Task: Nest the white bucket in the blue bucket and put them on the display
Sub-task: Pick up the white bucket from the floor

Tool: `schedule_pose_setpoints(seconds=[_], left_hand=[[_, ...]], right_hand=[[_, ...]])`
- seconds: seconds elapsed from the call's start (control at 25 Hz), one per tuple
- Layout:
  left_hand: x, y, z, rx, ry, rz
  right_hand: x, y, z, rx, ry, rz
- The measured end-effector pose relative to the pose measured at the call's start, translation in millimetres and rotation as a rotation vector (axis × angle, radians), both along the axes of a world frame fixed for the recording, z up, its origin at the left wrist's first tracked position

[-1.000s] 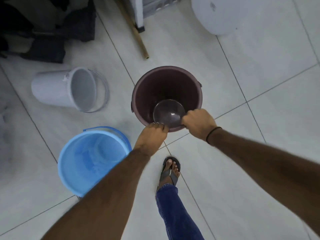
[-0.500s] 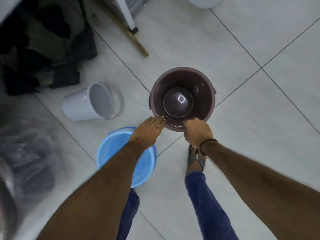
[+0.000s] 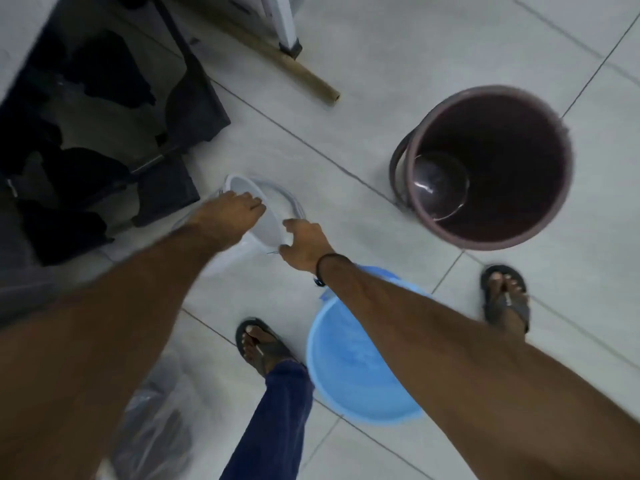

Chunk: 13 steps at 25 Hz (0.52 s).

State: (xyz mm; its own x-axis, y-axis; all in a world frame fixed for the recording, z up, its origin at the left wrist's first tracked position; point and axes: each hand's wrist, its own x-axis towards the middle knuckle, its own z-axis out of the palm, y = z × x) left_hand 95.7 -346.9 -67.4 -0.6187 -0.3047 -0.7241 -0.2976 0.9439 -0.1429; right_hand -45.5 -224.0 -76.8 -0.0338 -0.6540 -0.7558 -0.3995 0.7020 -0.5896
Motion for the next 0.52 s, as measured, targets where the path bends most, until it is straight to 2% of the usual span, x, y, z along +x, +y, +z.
schedule_pose_setpoints(seconds=[0.16,0.28,0.4,0.52], left_hand=[[35,-39,-45,0.020,-0.017,-0.328],[44,-41,-50,0.025,0.034,-0.455],[63,-39,-27,0.029,0.052,-0.336],[87,-19,25,-0.012,0.150,-0.155]], right_hand=[[75,-33,-65,0.027,0.081,0.096],[101,-36,-80,-0.005,0.178,0.045],[104,-32,-61,-0.095,0.252,0.030],[84,-29,-3,-0.241,0.366,0.239]])
